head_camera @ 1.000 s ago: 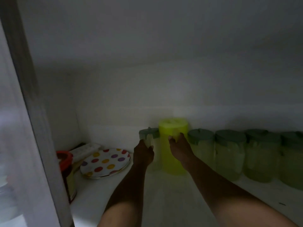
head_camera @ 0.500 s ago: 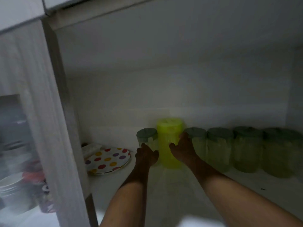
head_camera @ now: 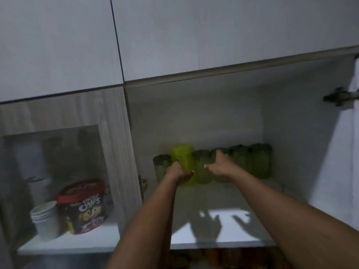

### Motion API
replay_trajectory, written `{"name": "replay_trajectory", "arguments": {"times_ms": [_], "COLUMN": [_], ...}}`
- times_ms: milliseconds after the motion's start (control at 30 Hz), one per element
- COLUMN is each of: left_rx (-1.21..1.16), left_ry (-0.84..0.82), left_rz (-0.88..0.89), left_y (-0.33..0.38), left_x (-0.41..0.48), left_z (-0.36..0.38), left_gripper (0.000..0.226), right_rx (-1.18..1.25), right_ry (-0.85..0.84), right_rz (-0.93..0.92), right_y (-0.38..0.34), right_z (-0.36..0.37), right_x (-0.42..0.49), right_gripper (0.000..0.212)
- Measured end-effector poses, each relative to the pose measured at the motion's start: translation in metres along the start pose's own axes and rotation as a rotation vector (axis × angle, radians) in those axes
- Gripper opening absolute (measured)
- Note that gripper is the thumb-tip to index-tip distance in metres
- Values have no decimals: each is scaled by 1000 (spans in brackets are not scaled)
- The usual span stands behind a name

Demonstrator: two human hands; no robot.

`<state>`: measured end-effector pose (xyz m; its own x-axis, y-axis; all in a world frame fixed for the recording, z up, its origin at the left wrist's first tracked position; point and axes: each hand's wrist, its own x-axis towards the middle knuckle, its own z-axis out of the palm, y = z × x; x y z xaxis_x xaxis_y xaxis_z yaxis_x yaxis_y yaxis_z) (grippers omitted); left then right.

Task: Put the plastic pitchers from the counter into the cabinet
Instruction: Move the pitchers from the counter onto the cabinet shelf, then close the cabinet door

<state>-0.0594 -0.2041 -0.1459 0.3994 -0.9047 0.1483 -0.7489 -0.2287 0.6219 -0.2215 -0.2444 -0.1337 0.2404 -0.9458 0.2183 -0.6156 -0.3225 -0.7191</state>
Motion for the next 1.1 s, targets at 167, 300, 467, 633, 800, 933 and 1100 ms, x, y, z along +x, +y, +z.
{"name": "replay_trajectory", "arguments": {"times_ms": [167,300,467,633,800,933,1100], "left_rx": [-12,-28,-59,-124,-158,-202,-163], "left_ry": [-141,-252,-305,-353,-228,-49,75], "left_rz": [235,274,475,695,947,1161,1269], "left_y": [24,64,152,250,335,383,410], "left_x": [-105,-163,-245,-344,-445,-516,-576], "left_z": [-2,5,30,72,106,135,174], "left_gripper": [44,45,69,65,54,54,76], "right_rx": [-84,-155,-219,-351,-513,-662,-420], "right_ry": [78,141,393,734,1005,1306,1434], "right_rz": [-17,2,20,-34,-101,-165,170], "right_y": [8,17,42,70,88,109,142], "right_z": [-33,-82,-187,-293,-383,-429,-466], "right_x": [-106,-180,-267,-364,-463,-529,-565], "right_gripper": [52,50,38,20,13,15,34]}}
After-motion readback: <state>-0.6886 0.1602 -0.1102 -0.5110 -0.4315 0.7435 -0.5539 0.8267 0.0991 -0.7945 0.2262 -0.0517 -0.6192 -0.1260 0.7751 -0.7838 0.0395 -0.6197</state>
